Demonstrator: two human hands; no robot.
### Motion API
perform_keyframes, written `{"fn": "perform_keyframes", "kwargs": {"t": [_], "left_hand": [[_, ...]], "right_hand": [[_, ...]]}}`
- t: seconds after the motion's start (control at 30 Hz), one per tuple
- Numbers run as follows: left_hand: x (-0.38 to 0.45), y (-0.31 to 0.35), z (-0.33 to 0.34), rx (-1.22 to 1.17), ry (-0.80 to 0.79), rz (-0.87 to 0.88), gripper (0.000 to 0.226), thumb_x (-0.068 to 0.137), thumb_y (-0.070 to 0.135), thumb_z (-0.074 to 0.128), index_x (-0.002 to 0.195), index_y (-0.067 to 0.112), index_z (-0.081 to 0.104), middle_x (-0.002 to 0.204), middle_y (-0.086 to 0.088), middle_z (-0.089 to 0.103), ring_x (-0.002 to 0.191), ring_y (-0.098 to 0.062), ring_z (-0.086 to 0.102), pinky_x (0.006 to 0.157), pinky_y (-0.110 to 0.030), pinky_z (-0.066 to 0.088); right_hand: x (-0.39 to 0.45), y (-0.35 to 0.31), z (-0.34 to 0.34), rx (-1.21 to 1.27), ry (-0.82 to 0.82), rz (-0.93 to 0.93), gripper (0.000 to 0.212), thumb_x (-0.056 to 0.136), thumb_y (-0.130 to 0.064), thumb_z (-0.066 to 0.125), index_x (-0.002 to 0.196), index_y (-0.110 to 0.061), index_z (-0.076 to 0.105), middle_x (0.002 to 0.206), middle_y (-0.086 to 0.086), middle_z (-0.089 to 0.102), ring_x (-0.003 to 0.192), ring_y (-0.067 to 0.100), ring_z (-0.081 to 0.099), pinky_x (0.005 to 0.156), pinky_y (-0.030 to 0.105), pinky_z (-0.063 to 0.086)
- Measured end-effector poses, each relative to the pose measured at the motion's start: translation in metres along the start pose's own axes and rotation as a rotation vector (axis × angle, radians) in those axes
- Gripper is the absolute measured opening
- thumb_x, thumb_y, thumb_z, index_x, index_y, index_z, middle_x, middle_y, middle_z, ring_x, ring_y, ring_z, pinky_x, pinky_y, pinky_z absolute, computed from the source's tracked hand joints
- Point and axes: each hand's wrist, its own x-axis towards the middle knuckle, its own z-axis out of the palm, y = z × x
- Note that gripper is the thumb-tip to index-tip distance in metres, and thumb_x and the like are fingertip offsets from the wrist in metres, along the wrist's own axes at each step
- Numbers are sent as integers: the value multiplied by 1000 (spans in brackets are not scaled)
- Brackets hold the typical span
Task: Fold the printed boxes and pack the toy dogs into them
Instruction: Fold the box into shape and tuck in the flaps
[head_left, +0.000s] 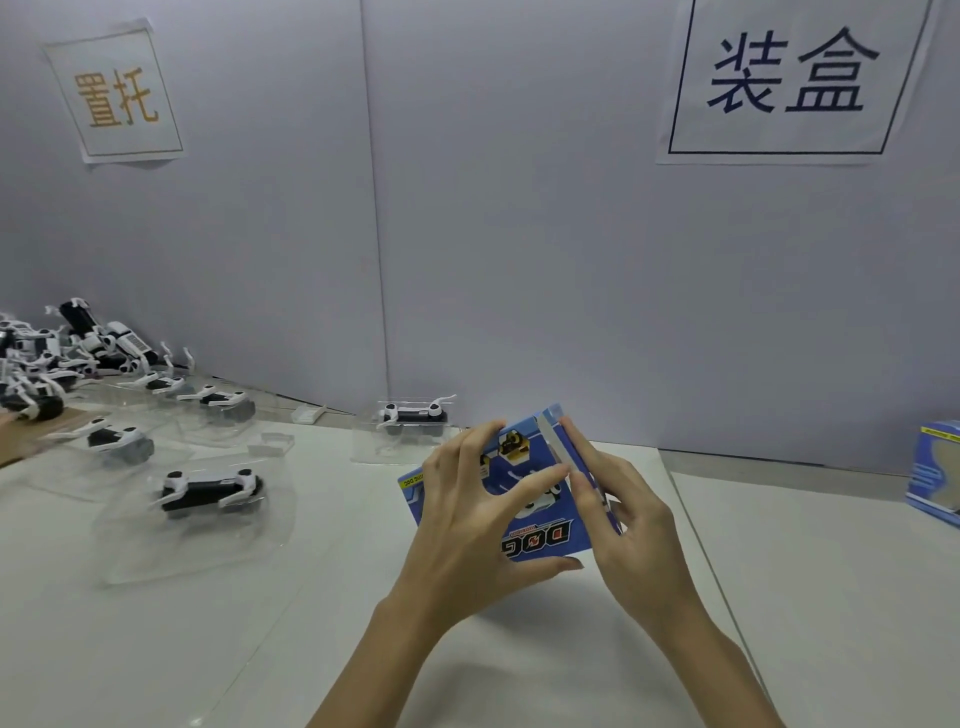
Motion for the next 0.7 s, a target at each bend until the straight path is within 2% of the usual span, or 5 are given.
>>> {"fn": "perform_keyframes", "kwargs": {"t": [0.13, 0.27, 0.43, 0.6, 0.7], "left_hand": [[1, 1, -4, 5, 3, -20, 76, 72, 82, 71, 133, 42, 49, 151, -8, 32, 138, -28, 36, 99, -57, 52], [1, 3, -7, -26, 20, -24, 75, 69, 75, 77, 130, 40, 48, 148, -6, 31, 135, -27, 36, 97, -57, 53], [1, 6, -7, -12, 47, -22, 71, 72, 75, 74, 128, 38, 50, 147, -7, 33, 135, -28, 37, 96, -57, 51], [3, 9, -5, 15, 64, -37, 70, 74, 76, 68, 129, 37, 49, 148, -7, 34, 134, -29, 38, 96, -57, 52], [4, 8, -4, -28, 87, -100, 73, 74, 69, 72, 136, 36, 48, 151, -8, 35, 137, -29, 39, 100, -56, 49]], "right_hand": [[0, -7, 2, -5, -68, -14, 54, 93, -37, 59, 146, -44, 50, 131, -19, 55, 130, 2, 54, 76, 25, 63], [-2, -7, 8, 19, -89, -13, 51, 95, -35, 56, 145, -47, 49, 129, -22, 50, 132, 4, 52, 77, 24, 62], [-3, -7, 8, 52, -120, -30, 48, 100, -34, 52, 147, -43, 51, 142, -21, 46, 138, 9, 49, 81, 28, 63], [-5, -5, 5, 39, -193, -42, 54, 98, -54, 48, 151, -56, 38, 160, -24, 31, 147, 6, 39, 92, 30, 61], [-6, -2, 5, -40, -128, -128, 61, 100, -38, 61, 154, -53, 36, 162, -24, 29, 148, 4, 34, 86, 21, 59]]}}
